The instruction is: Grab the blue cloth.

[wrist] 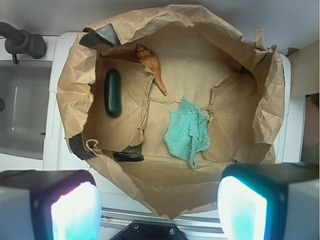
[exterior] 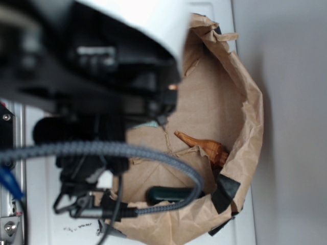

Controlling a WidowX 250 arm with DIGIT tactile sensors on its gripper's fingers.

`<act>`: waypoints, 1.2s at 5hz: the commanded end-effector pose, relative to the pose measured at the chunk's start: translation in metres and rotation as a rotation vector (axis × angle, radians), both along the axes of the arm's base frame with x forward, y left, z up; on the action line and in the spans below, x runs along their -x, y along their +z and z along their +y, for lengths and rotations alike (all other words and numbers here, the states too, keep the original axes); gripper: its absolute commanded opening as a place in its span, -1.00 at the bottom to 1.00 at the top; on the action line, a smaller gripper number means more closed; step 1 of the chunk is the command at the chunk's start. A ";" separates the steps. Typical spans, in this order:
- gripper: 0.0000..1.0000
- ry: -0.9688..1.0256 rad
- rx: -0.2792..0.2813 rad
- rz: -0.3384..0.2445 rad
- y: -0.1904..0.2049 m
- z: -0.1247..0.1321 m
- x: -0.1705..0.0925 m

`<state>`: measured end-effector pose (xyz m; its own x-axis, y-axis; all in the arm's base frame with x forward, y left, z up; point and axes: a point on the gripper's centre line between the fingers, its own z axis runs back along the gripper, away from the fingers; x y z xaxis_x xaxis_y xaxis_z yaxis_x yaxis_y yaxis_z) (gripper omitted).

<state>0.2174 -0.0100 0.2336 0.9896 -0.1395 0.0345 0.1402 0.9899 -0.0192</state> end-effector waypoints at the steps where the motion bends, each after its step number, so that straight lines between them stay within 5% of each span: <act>1: 1.00 0.019 0.020 -0.087 -0.019 -0.002 -0.019; 4: 1.00 0.025 -0.036 -0.134 -0.130 0.033 -0.057; 6: 1.00 -0.025 -0.080 -0.006 -0.190 0.037 -0.033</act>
<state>0.2457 0.0297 0.0336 0.9886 -0.1506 -0.0087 0.1508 0.9870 0.0554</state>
